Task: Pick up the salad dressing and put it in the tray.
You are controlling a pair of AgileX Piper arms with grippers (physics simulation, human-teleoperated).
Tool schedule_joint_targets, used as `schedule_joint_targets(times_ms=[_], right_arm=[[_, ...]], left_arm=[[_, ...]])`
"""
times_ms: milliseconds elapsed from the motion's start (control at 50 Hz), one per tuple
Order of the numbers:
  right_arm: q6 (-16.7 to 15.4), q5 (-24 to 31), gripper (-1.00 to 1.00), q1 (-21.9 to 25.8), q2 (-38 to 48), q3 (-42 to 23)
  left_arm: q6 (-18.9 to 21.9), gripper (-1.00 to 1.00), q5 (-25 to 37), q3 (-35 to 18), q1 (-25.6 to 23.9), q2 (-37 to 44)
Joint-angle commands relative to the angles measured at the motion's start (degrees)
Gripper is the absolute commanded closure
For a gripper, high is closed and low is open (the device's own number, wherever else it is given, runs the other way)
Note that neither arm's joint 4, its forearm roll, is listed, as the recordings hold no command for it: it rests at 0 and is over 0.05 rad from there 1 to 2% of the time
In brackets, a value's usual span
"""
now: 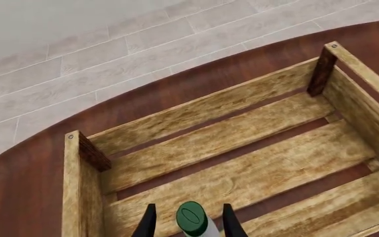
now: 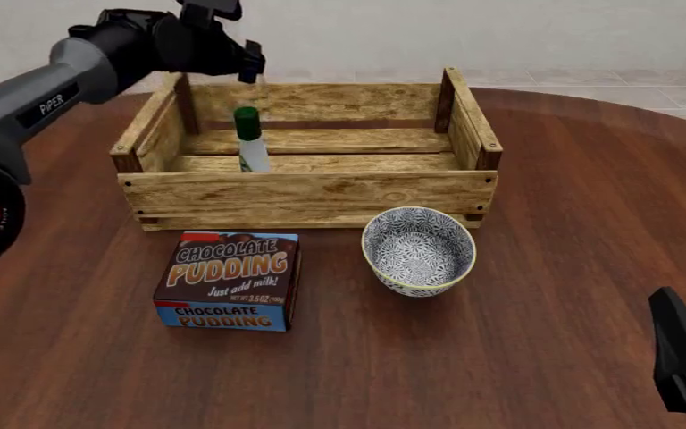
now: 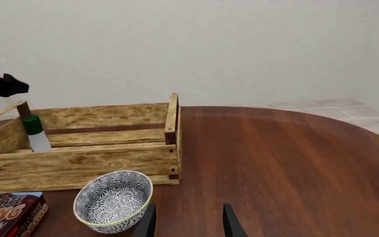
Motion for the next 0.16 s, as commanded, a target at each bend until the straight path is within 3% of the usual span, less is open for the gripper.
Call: schedule_joint_targets(times_ms=[20,160], right_arm=[[-0.1,-0.2,-1.00,-0.1,0.0,0.1],[-0.3,-0.1,-1.00,0.1,0.0,0.0]], left_arm=[[0.1,-1.00,0.4,0.9,-0.2,-2.7],[0.2,-1.00,-0.4,2.6,-0.3,-4.4]])
